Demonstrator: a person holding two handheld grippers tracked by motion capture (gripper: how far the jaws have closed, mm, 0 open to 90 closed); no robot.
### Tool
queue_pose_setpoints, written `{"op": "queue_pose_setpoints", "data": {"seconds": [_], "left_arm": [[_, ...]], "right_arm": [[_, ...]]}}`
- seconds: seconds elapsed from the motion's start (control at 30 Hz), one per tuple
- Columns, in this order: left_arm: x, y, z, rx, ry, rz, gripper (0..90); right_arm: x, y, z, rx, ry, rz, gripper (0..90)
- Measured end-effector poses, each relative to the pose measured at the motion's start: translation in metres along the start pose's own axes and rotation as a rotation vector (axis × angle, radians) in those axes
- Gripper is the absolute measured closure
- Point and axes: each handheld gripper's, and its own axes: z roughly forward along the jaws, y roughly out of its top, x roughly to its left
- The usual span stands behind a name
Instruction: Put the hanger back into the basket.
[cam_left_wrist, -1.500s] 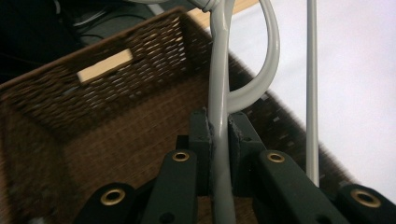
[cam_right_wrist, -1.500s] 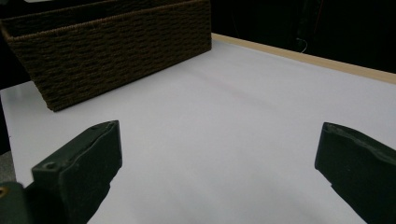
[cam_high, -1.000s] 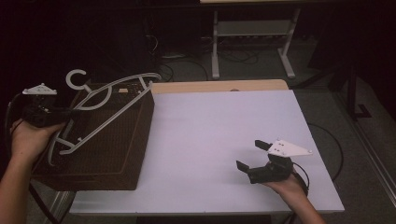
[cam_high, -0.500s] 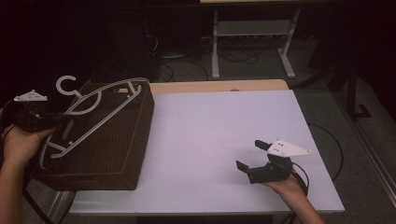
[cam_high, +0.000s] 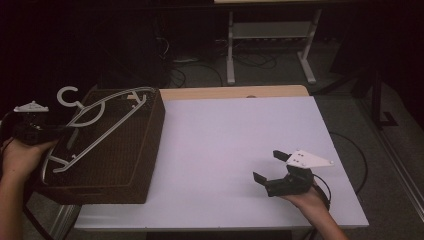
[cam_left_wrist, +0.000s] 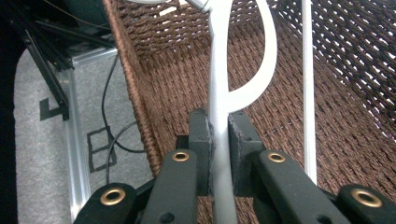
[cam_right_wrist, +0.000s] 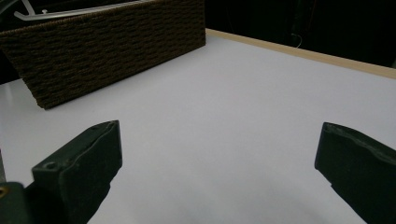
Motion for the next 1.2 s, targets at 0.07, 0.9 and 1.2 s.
{"op": "queue_pose_setpoints", "data": {"seconds": [0.07,0.9,1.2], "left_arm": [[0.000,-0.001,0.001,0.005,-0.003,0.002,82.1],[-0.038,0.019,-0.012,-0.196,-0.131,-0.018,29.6],[-0.079,0.036,-0.008,-0.259,-0.195,0.015,16.4]], "right_arm": [[0.000,0.000,0.000,0.001,0.000,-0.002,0.4],[-0.002,0.002,-0.001,-0.009,-0.002,-0.003,0.4],[-0.006,0.004,-0.006,-0.021,-0.003,0.002,0.4]]}}
